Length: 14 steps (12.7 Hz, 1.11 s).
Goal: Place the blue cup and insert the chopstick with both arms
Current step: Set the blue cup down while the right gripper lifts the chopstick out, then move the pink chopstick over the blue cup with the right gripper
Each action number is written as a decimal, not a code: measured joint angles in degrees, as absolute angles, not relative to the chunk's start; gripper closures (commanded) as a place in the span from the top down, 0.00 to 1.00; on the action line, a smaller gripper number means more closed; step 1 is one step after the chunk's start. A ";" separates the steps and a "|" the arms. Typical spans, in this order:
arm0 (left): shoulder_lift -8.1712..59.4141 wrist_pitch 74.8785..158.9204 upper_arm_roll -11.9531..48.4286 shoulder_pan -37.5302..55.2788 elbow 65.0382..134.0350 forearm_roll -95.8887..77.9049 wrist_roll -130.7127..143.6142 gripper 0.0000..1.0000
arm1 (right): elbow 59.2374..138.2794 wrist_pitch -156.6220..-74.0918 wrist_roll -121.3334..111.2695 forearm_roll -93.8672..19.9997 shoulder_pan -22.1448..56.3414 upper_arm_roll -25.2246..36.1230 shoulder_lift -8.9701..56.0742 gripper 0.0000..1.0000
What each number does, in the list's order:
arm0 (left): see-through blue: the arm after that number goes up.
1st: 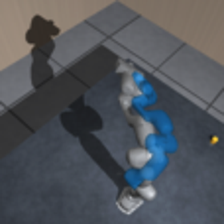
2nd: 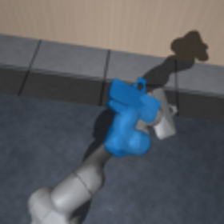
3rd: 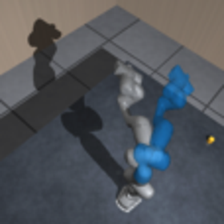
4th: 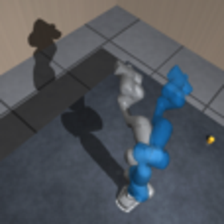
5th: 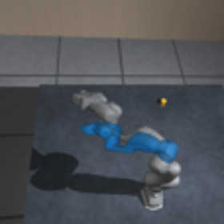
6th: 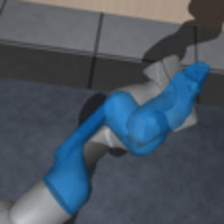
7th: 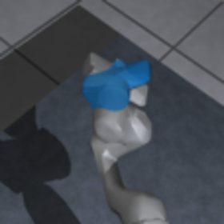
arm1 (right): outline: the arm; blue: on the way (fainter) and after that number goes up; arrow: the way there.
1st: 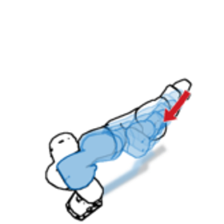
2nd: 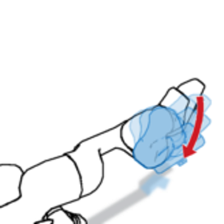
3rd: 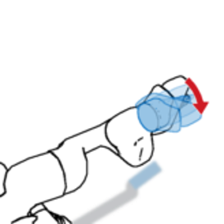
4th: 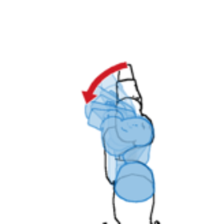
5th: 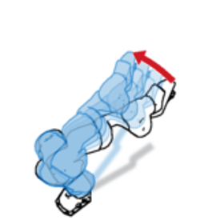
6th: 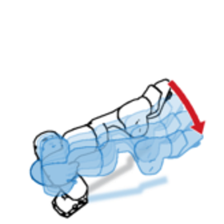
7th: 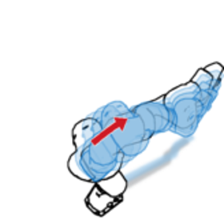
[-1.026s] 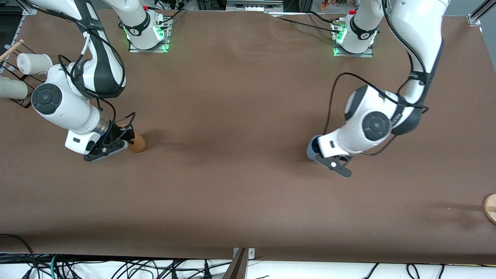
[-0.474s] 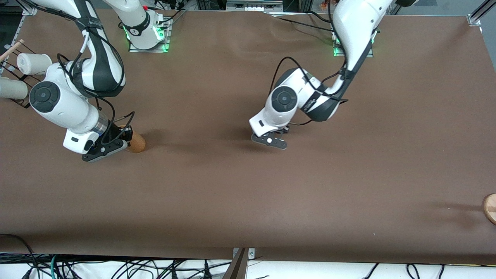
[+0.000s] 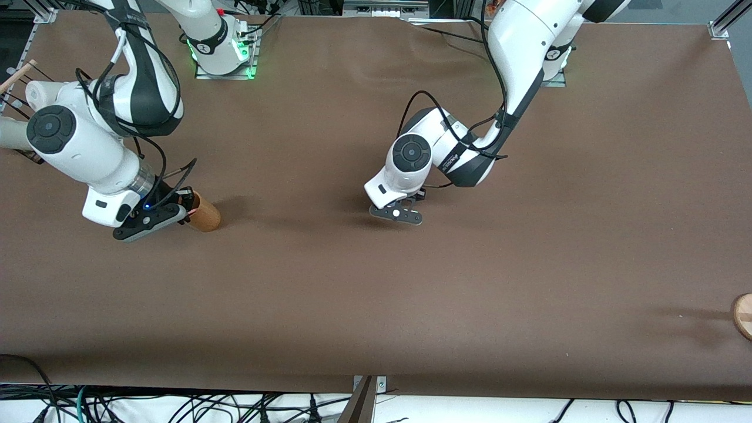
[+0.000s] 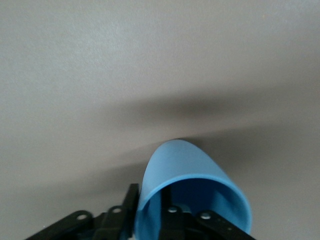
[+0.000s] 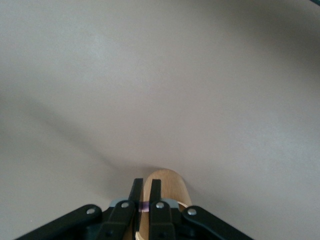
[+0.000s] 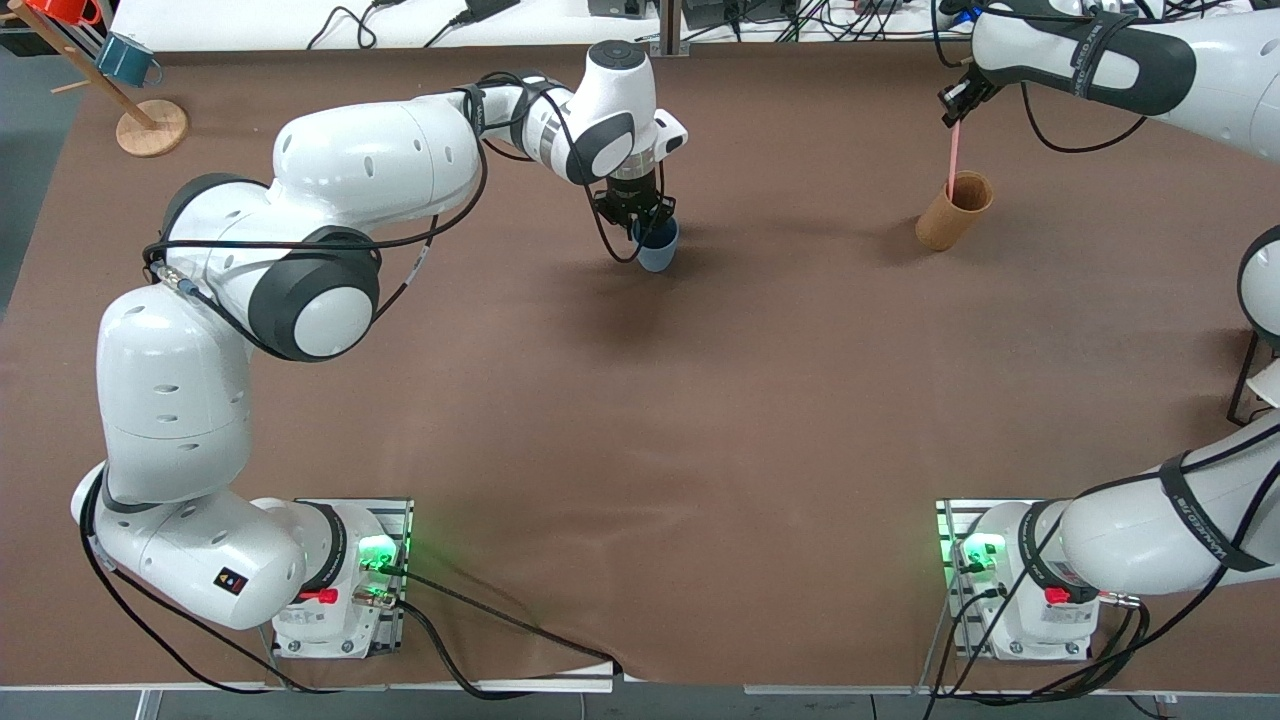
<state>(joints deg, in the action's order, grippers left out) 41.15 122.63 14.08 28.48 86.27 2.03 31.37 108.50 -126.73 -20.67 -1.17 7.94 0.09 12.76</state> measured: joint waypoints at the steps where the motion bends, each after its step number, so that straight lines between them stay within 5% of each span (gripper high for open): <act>1: 40.87 122.28 13.98 28.34 85.57 2.03 31.41 1.00 | 108.51 -126.73 -20.69 -1.17 7.94 0.07 12.74 0.00; 5: 33.96 113.26 13.51 26.66 82.98 2.06 31.40 1.00 | 108.19 -125.69 -20.86 -1.17 7.95 -0.16 11.81 0.00; 11: 21.17 106.42 13.34 12.45 82.46 2.14 28.15 1.00 | 97.94 -109.17 -20.93 -1.16 8.12 -3.18 5.09 0.00; 14: 18.25 98.23 13.12 5.63 78.67 2.13 17.71 1.00 | 93.80 -107.17 -17.14 -1.23 11.66 -5.15 5.09 0.00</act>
